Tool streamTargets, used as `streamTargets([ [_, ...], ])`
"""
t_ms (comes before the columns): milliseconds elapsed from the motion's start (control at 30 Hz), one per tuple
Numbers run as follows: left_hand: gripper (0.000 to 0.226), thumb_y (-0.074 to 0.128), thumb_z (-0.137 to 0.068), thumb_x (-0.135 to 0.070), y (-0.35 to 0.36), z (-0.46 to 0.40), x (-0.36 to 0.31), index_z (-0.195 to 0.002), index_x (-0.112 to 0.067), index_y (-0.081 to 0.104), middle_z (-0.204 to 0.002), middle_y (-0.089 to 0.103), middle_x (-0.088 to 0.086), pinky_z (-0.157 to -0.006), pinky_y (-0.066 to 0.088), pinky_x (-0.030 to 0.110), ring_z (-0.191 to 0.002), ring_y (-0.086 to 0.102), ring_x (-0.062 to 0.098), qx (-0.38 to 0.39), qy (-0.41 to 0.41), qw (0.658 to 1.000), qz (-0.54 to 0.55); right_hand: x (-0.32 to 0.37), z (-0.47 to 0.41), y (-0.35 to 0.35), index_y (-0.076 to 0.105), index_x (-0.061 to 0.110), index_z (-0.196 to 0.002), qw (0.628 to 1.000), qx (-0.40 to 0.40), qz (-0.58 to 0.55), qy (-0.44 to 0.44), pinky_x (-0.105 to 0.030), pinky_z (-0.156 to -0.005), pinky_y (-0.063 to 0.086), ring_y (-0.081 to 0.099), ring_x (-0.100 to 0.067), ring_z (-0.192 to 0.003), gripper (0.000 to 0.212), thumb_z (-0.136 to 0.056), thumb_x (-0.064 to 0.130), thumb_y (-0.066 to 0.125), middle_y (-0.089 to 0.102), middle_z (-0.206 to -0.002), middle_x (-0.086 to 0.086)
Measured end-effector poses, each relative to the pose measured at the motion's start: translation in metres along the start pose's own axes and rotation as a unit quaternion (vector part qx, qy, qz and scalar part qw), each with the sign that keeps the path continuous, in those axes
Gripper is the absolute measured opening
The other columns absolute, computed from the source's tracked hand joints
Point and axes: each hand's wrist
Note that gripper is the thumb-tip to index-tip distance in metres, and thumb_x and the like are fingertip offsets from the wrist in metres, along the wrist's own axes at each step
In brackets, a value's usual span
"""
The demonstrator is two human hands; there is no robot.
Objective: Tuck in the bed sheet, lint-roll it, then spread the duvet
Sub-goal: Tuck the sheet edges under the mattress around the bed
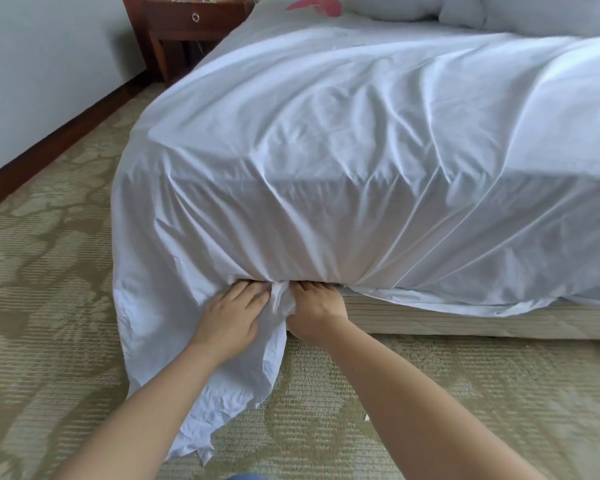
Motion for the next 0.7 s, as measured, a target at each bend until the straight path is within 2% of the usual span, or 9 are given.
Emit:
streamTargets([
  [100,0.050,0.042,-0.071,-0.018,0.002,0.001,-0.003,-0.116,-0.014,0.062,-0.123,0.059,0.002,-0.087,0.051,0.038,-0.112,0.053,0.024,0.002,0.001,1.000,0.000,0.002,-0.008,0.000,0.044,0.019,-0.136,1.000,-0.003,0.021,0.013,-0.032,-0.098,0.037,0.050,-0.025,-0.124,0.050,-0.087,0.025,0.053,0.054,-0.135,-0.003],
  [200,0.053,0.062,-0.059,-0.010,0.001,0.001,-0.007,-0.112,-0.013,0.064,-0.123,0.060,0.004,-0.088,0.051,0.039,-0.112,0.052,0.025,0.003,0.001,1.000,-0.014,0.000,-0.009,0.000,0.044,0.021,-0.136,0.999,0.003,0.032,0.009,-0.032,-0.094,0.040,0.053,-0.026,-0.120,0.052,-0.086,0.026,0.055,0.057,-0.131,-0.002],
  [300,0.059,0.073,-0.052,-0.005,0.000,0.005,-0.010,-0.110,-0.014,0.068,-0.123,0.062,0.006,-0.093,0.049,0.041,-0.113,0.057,0.027,0.022,-0.011,0.999,-0.033,0.000,-0.006,-0.001,0.047,0.020,-0.133,0.999,-0.011,0.042,-0.003,-0.032,-0.090,0.043,0.057,-0.027,-0.114,0.051,-0.083,0.024,0.056,0.061,-0.126,-0.002],
  [367,0.065,0.077,-0.048,-0.006,0.000,0.009,-0.012,-0.111,-0.016,0.068,-0.125,0.062,0.005,-0.095,0.048,0.043,-0.114,0.060,0.026,0.036,-0.017,0.999,-0.036,0.001,-0.001,-0.003,0.038,0.017,-0.140,0.998,0.009,0.057,-0.011,-0.034,-0.099,0.039,0.050,-0.027,-0.123,0.058,-0.085,0.024,0.055,0.054,-0.135,-0.004],
  [433,0.065,0.077,-0.048,-0.008,-0.001,0.012,-0.010,-0.111,-0.019,0.069,-0.128,0.061,0.003,-0.098,0.047,0.043,-0.116,0.059,0.024,0.036,-0.014,0.999,-0.031,0.002,0.007,-0.003,0.021,0.013,-0.149,0.997,0.017,0.066,-0.025,-0.035,-0.111,0.027,0.036,-0.025,-0.136,0.069,-0.087,0.019,0.051,0.038,-0.149,-0.007],
  [500,0.056,0.064,-0.059,-0.012,-0.003,0.014,-0.006,-0.114,-0.020,0.067,-0.131,0.059,0.000,-0.104,0.042,0.038,-0.121,0.053,0.021,0.011,0.005,0.999,-0.036,0.000,0.019,-0.001,0.011,0.012,-0.153,0.997,-0.002,0.066,-0.043,-0.033,-0.118,0.013,0.021,-0.022,-0.144,0.073,-0.089,0.015,0.047,0.023,-0.156,-0.006],
  [567,0.054,0.047,-0.065,-0.015,-0.007,0.015,0.000,-0.116,-0.018,0.066,-0.131,0.058,-0.001,-0.104,0.033,0.036,-0.121,0.046,0.019,-0.008,0.021,0.999,-0.042,0.000,0.028,0.002,0.009,0.012,-0.154,0.996,-0.012,0.056,-0.074,-0.029,-0.118,0.005,0.011,-0.017,-0.147,0.068,-0.093,0.013,0.040,0.013,-0.160,-0.003],
  [600,0.055,0.047,-0.065,-0.016,-0.009,0.016,0.004,-0.115,-0.017,0.067,-0.130,0.059,0.000,-0.104,0.033,0.036,-0.121,0.046,0.019,-0.006,0.025,0.999,-0.047,0.001,0.030,0.004,0.010,0.012,-0.154,0.994,-0.005,0.052,-0.094,-0.027,-0.118,0.003,0.007,-0.015,-0.148,0.065,-0.095,0.012,0.038,0.010,-0.161,-0.002],
  [700,0.056,0.041,-0.067,-0.016,-0.012,0.020,0.016,-0.116,-0.019,0.069,-0.126,0.063,0.001,-0.099,0.047,0.038,-0.118,0.058,0.019,0.022,0.034,0.997,-0.067,0.005,0.025,0.006,0.008,0.012,-0.154,0.992,0.020,0.046,-0.117,-0.024,-0.117,0.000,0.000,-0.014,-0.148,0.063,-0.097,0.012,0.036,0.002,-0.161,-0.001],
])
Point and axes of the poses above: each hand's wrist, its own z-axis away from the middle knuckle, its own y-axis out of the palm, x = y × z
